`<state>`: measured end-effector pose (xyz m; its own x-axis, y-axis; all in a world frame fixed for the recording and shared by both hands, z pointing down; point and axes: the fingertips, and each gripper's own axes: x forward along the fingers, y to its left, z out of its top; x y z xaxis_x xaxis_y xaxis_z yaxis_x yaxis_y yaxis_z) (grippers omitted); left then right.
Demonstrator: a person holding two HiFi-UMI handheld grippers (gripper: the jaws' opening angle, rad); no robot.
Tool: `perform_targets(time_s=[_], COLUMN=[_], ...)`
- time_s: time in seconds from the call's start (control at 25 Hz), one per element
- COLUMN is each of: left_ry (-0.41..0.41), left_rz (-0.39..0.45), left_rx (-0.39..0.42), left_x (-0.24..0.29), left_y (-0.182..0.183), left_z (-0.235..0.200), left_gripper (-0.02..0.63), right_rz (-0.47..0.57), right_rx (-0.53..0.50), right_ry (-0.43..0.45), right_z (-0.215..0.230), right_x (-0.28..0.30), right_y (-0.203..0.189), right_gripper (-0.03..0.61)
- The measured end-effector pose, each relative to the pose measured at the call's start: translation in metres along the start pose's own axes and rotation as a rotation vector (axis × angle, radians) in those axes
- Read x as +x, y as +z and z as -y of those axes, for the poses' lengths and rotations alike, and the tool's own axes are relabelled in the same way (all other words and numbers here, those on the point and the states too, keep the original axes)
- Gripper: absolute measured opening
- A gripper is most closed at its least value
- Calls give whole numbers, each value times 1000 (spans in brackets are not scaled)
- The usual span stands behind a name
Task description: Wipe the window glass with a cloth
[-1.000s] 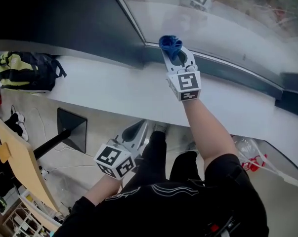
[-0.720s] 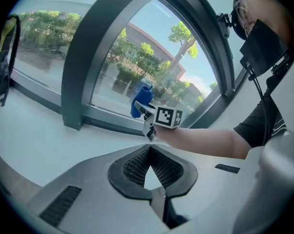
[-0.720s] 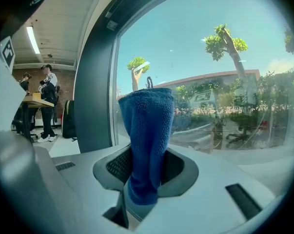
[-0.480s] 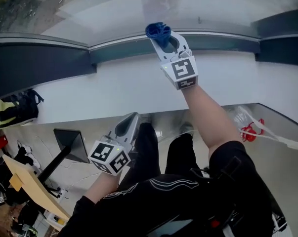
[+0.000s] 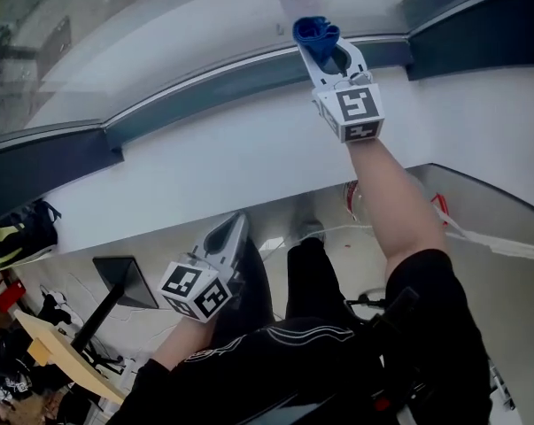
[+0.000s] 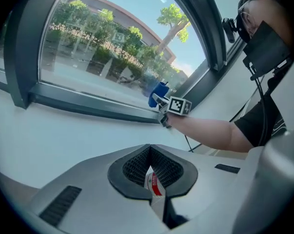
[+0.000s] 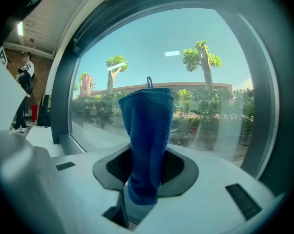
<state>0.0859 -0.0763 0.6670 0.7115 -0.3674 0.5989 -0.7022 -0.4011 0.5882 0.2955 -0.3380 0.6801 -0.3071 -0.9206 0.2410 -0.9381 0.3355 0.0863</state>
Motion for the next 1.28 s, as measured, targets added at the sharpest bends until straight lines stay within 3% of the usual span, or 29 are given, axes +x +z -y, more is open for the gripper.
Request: perform_targets(time_s=[0.32,0.52,0.68,1.0,1.28], left_ry=[-40,-32,-24,-20,-46], left_rz=[-75,-86,-71,-79,-19], left_rx=[9,33,37,30,74], left_x=[45,55,60,51,24], left_y=[-28,-28,-25,-33,1], left_z=[47,50,47,43,46], left_gripper=[6,6,6,6,6], right_rz=[-44,-37,-50,-75,-26], right_rx=[22,65,103,128,195], right_ry=[-212,-224,-293,-357,-259], right_z=[152,181,207,221,157], right_x=[-47,-55,-68,-72,-94], right_y=[-37,-50,-65,-63,-15], right_gripper=[115,115,115,110,110])
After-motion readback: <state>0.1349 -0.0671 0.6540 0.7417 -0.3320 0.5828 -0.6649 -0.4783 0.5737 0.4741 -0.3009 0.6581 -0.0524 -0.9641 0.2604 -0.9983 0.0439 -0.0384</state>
